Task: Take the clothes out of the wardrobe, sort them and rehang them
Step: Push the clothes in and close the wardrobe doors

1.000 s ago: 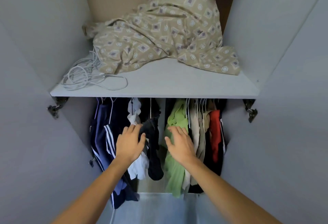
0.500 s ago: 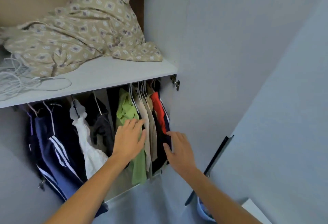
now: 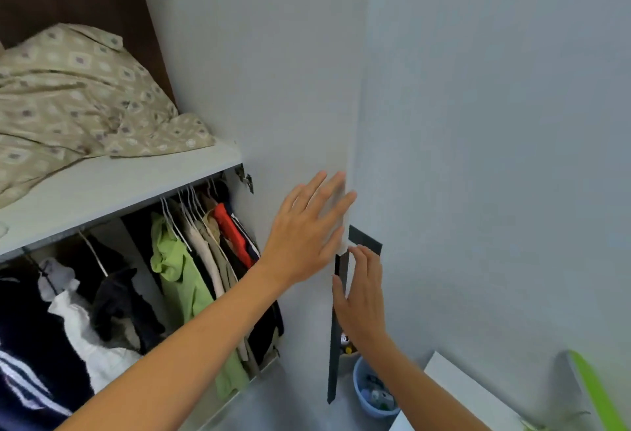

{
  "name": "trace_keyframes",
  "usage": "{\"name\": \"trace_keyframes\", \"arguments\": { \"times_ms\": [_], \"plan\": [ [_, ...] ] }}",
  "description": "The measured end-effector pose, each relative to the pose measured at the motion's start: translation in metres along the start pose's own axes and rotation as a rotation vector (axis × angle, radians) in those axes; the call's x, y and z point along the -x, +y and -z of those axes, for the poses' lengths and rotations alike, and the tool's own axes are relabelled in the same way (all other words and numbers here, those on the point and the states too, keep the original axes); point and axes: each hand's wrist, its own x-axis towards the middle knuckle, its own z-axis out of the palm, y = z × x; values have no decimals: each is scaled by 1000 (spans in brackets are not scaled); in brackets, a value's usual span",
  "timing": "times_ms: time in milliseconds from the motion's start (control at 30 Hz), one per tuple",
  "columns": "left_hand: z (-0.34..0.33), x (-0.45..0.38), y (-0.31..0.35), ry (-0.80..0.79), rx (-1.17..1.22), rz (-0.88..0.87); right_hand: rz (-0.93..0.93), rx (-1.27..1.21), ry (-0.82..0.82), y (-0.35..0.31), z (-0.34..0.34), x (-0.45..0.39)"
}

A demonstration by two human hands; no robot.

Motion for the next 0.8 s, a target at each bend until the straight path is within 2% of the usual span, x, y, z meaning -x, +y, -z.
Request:
{"name": "trace_keyframes", "arguments": {
  "times_ms": [133, 200, 500, 800],
  "plan": [
    [-11, -29, 6, -12, -107, -7, -182, -159, -255, 13, -4, -17],
    [-16, -36, 5, -10, -154, 0, -203, -208, -314, 19, -8, -20],
    [-5, -2, -16, 71, -176, 5, -130, -111, -204, 6, -28, -5],
    [68, 95, -79, 126, -207, 37, 84, -84, -279, -78, -83, 48]
  ]
}}
